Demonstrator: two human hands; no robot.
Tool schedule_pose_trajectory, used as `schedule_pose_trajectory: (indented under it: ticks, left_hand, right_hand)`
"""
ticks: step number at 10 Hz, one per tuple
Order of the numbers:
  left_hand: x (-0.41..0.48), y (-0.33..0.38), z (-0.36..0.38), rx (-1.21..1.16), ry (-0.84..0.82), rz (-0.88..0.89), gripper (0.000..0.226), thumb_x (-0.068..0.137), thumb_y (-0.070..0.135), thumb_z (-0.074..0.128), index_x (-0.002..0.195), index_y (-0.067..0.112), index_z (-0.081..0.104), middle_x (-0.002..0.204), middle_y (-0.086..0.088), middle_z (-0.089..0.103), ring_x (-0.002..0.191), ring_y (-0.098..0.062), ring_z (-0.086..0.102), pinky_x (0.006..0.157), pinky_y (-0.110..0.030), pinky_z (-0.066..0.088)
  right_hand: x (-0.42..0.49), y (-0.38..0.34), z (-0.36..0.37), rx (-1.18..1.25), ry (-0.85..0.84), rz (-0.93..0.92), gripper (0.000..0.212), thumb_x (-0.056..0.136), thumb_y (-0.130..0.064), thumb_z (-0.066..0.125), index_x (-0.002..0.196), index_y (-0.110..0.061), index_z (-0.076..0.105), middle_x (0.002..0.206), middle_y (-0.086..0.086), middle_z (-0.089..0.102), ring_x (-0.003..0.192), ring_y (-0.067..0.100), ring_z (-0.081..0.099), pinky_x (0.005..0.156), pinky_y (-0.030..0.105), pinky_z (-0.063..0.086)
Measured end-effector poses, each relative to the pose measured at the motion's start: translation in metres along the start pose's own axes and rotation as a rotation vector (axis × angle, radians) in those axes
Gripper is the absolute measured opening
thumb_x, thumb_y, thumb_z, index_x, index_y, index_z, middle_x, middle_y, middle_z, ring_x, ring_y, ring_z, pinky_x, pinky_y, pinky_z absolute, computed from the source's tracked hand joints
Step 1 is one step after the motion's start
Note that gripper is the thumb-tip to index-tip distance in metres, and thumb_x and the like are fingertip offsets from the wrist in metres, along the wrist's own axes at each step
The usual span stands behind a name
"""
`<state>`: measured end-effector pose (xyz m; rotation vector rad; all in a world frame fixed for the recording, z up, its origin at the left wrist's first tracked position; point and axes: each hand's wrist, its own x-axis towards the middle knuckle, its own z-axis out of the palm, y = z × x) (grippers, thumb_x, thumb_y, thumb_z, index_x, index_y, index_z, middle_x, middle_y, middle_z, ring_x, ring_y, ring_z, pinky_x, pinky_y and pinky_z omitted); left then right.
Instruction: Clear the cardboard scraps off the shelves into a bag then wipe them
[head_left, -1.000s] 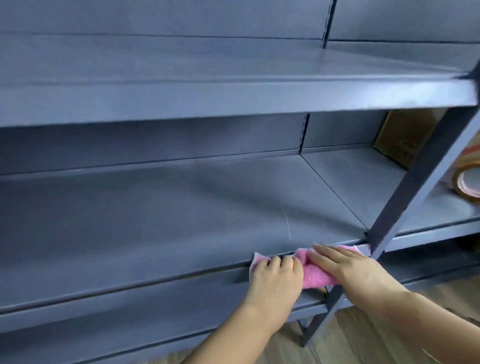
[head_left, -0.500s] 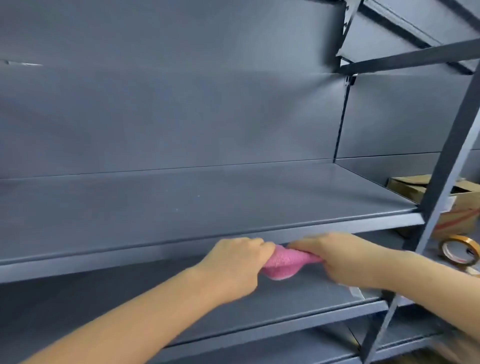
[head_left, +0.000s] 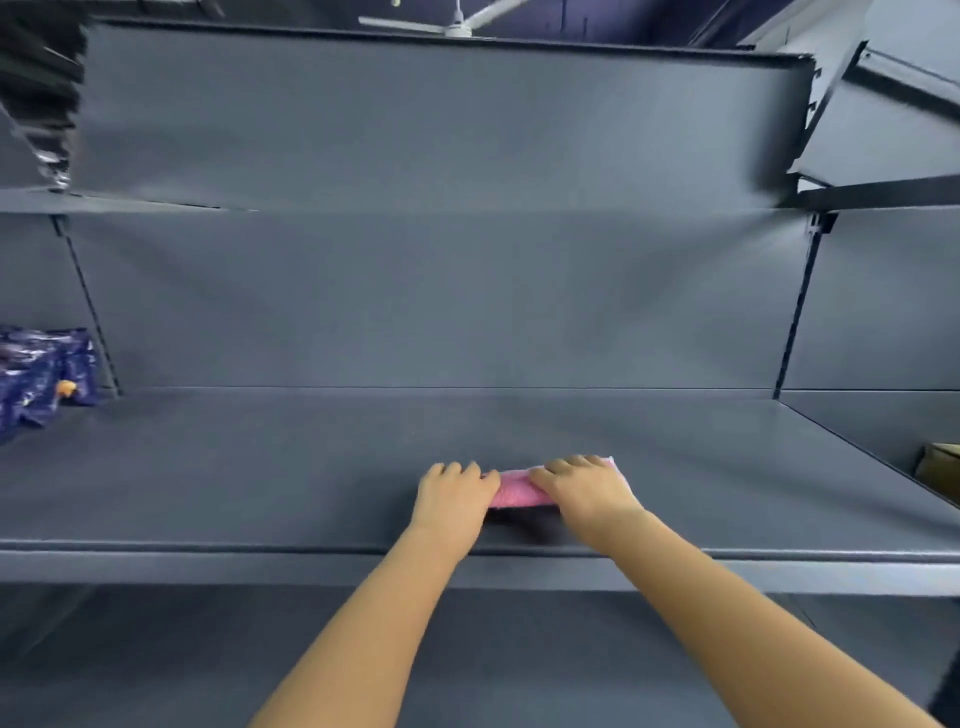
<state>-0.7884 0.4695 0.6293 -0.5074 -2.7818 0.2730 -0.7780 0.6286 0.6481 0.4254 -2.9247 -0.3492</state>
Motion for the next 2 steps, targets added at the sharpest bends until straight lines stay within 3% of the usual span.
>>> schedule_pose_trajectory:
  ticks: [1,2]
  left_hand:
    - [-0.0059,0.0048,0.0154,-0.208,-0.047,-0.083,0.050,0.090,0.001,0.038,0.137,0.015,0.043,0.143,0.000,0.045,0.135,-0.020,0.036,0.111,-0.027,0.025]
    - [-0.0084,0.0031,0.0124,-0.372,-0.068,-0.079,0.052,0.096,0.012,0.032,0.147,0.016,0.030,0.155,0.002,0.026,0.145,-0.015,0.015,0.118,-0.024,0.010]
  right_hand:
    - [-0.0079,-0.0063,0.0224,0.301,-0.082,0.065,0.054,0.092,-0.005,0.036,0.143,-0.021,0.033,0.149,-0.002,0.035,0.137,0.020,0.032,0.107,0.029,0.028]
    - [-0.0059,-0.0011,0.0206,0.481,-0.042,0.049,0.052,0.095,-0.018,0.037,0.147,-0.020,0.029,0.156,-0.003,0.024,0.143,0.016,0.021,0.113,0.025,0.017]
